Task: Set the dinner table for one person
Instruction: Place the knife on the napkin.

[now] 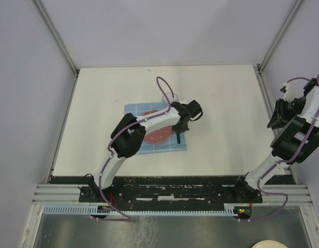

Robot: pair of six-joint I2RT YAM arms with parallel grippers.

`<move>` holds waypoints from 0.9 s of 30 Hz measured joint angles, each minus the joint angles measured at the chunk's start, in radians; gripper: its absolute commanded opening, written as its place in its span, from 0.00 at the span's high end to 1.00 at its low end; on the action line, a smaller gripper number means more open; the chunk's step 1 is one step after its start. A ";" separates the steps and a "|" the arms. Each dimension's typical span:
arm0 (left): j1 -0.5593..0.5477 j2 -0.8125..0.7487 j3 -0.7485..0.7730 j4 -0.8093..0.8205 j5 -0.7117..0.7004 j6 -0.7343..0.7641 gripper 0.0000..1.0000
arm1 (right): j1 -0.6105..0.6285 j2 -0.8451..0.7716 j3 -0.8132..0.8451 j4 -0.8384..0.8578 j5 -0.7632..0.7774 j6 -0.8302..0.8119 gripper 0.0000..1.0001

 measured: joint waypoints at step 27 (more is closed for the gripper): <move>0.013 0.019 0.034 -0.010 0.014 0.047 0.52 | 0.000 0.000 0.000 -0.001 -0.011 0.016 0.65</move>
